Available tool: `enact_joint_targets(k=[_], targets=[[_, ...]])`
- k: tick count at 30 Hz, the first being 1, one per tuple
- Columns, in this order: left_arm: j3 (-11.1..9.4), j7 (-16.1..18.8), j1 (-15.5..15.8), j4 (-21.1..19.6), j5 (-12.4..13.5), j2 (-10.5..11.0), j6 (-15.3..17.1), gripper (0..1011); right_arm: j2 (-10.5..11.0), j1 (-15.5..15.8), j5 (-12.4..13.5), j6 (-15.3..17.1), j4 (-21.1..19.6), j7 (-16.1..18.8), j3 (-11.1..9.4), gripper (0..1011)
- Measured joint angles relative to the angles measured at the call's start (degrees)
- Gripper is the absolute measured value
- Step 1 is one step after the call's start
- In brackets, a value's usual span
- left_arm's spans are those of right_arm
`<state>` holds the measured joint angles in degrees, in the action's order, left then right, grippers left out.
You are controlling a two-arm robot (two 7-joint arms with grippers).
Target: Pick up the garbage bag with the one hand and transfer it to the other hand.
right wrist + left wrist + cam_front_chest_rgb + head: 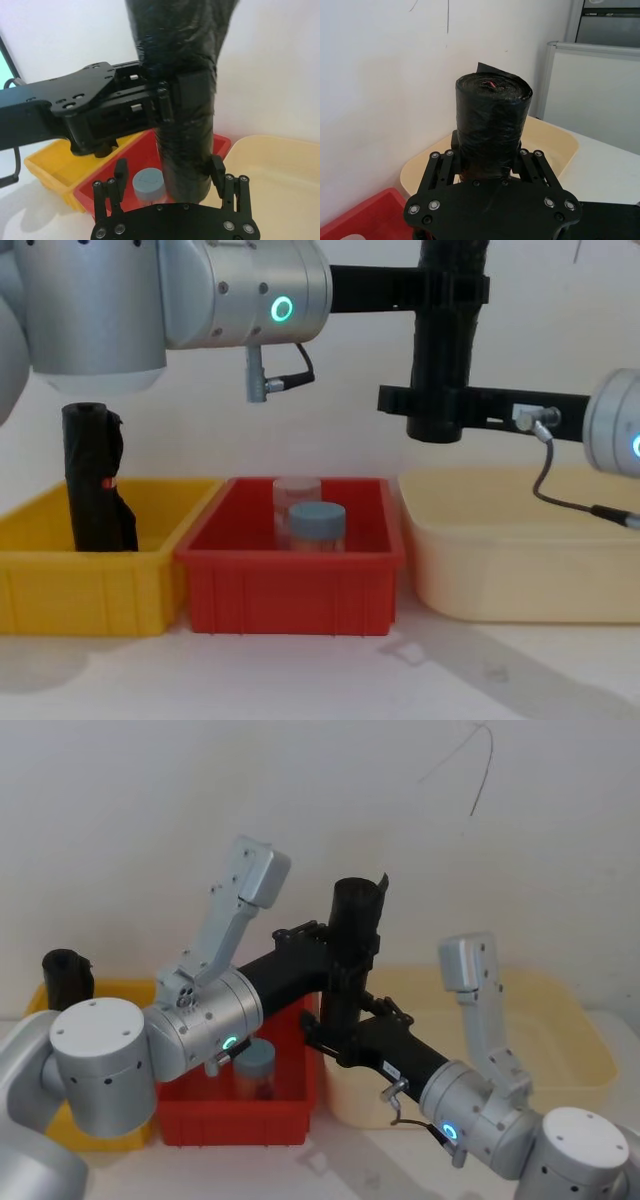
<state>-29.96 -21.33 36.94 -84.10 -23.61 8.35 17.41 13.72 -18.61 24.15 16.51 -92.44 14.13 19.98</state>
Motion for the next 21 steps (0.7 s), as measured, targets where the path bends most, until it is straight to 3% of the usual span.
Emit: enact_joint_targets(k=[21], targets=[[-0.5,-0.9,-0.6,1.6,-2.0,-0.1,-2.4,503,-1.8,-2.8,-1.0,-0.4,2.8,-0.5,2.1,1001]])
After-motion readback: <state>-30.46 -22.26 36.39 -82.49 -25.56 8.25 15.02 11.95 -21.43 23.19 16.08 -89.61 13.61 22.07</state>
